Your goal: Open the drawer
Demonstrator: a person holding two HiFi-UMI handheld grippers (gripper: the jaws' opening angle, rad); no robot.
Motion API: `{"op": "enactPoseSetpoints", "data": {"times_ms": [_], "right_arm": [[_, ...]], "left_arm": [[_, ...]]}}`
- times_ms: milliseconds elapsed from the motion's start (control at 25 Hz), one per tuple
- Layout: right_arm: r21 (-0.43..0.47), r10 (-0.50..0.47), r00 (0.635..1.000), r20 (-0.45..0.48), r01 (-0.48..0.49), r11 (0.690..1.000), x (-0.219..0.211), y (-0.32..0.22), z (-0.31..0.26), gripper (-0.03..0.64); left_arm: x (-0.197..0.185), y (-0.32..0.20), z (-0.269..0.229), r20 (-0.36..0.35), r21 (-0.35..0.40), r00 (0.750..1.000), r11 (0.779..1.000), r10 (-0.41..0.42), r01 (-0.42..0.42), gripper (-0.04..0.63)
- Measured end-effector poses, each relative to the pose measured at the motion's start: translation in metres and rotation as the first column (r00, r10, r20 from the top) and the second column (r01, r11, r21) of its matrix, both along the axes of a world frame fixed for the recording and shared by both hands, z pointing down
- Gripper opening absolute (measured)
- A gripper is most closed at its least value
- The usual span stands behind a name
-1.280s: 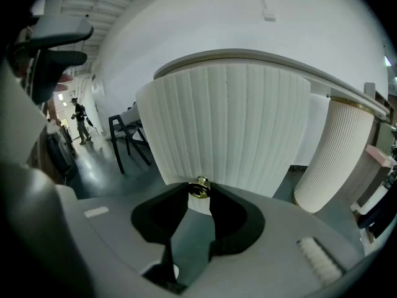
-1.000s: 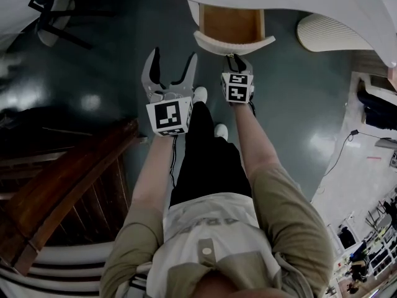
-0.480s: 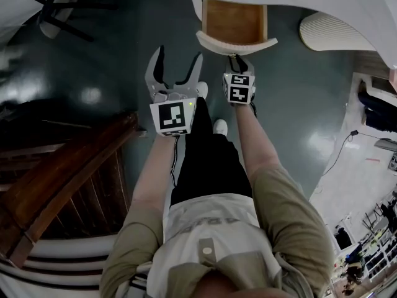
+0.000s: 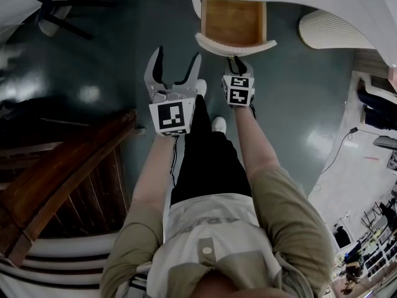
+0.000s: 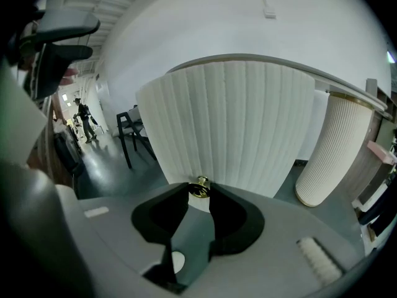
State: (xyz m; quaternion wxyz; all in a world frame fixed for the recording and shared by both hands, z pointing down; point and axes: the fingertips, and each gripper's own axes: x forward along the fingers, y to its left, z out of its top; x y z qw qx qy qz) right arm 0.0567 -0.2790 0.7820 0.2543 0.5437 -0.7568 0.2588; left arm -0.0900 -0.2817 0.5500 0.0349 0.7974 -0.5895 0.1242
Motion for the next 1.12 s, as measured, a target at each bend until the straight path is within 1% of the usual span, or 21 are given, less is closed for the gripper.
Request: {"op": "enactPoseSetpoints", "data": {"times_ms": [120,360,840,1120], "right_arm": [[0.0,0.0,1.0,0.016,0.0,1.0,-0.001,0.004,0.0,0.109],[-0.005,-0.007,1.0,0.013,0.007,1.0,-0.003,0.012,0.0,0.107],[0.025,-0.028,0.999,0.017,0.027,0.999,-0.002,0.012,-0.001,0.106],[0.015,-0.032,0.999,0.024,0.032,0.999,-0.002,0.013,-0.001,0.104]], "left_arm": [[-0.001,0.002,0.001,0.003,-0.005,1.0,1.0,0.0,0.0,0.365],[-0.004,0.003,0.003,-0.007,-0.013,1.0,1.0,0.003,-0.003,0.365],[-0.007,0.001,0.003,-0.002,-0.009,1.0,1.0,-0.003,0.003,0.365],[-0.005,0.002,0.005,-0.002,-0.011,1.0,1.0,-0.008,0.008,0.365]]}}
